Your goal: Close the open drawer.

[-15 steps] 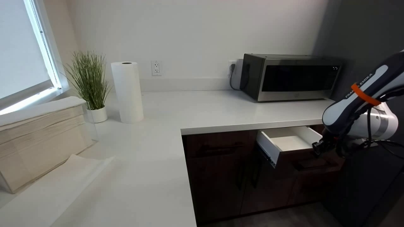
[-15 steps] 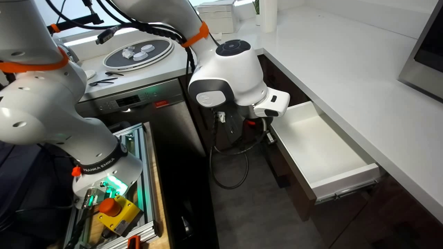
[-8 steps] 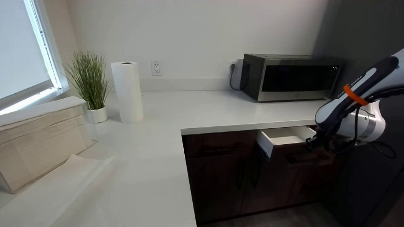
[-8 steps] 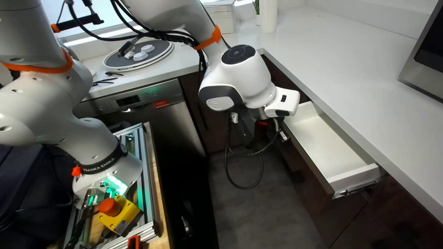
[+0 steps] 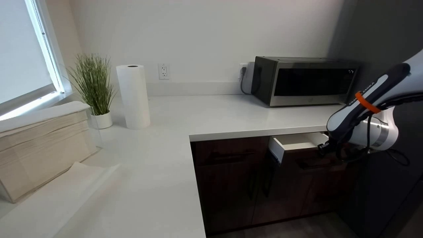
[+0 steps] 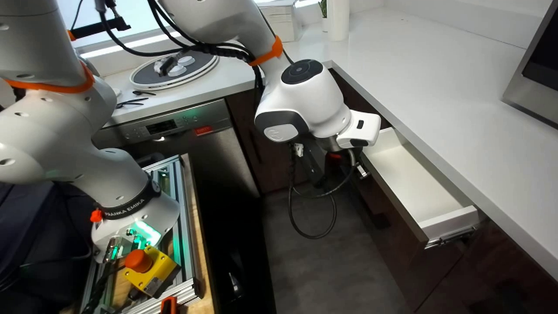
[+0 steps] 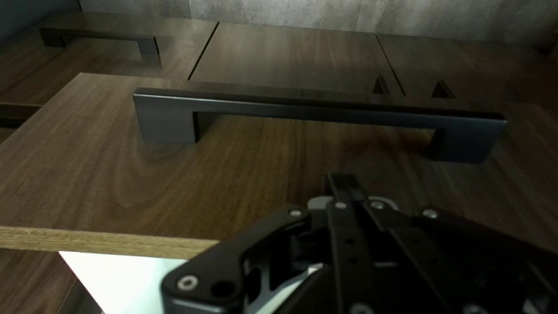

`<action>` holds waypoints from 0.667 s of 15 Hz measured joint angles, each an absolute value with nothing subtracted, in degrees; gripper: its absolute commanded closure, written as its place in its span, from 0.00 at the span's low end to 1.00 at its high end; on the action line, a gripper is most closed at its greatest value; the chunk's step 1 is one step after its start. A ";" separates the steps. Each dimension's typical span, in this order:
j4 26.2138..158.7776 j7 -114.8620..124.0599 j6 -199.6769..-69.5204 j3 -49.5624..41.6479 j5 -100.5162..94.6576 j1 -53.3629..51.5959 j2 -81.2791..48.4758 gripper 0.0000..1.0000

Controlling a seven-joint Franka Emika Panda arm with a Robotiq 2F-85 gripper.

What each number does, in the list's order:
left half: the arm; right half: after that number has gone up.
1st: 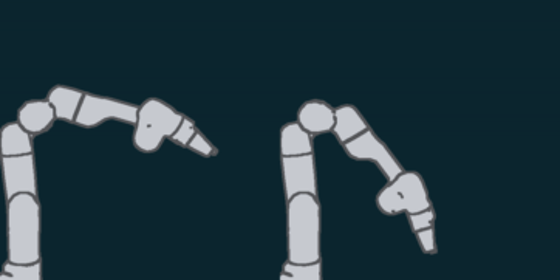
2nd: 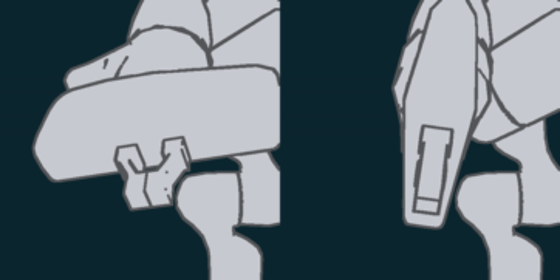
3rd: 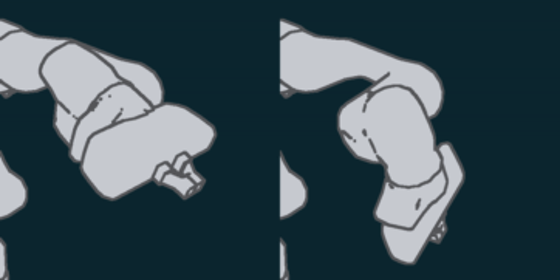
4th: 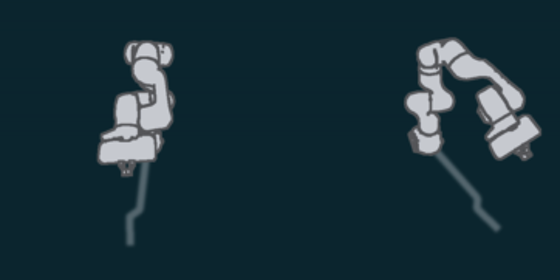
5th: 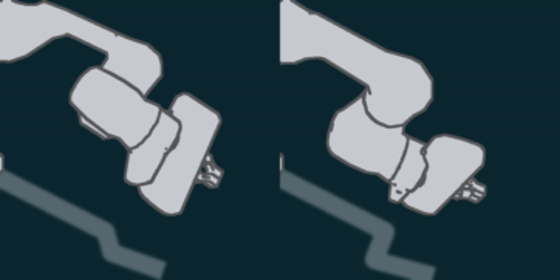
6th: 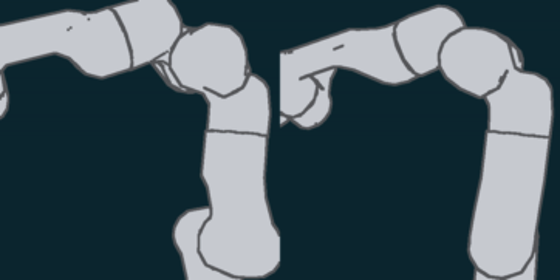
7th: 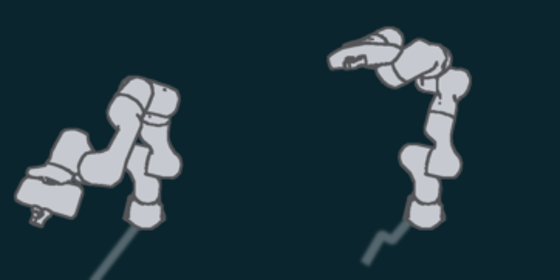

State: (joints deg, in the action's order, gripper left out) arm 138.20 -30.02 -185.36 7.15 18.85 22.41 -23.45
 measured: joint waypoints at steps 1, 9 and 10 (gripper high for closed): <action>137.52 -30.02 -187.34 7.49 18.85 22.43 -24.60 1.00; 128.36 -29.92 -199.72 12.18 18.04 25.74 -35.39 1.00; 127.03 -29.79 -200.67 13.03 17.48 26.61 -36.73 1.00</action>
State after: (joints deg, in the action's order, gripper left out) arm 127.03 -29.79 -200.67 13.03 17.48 26.61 -36.73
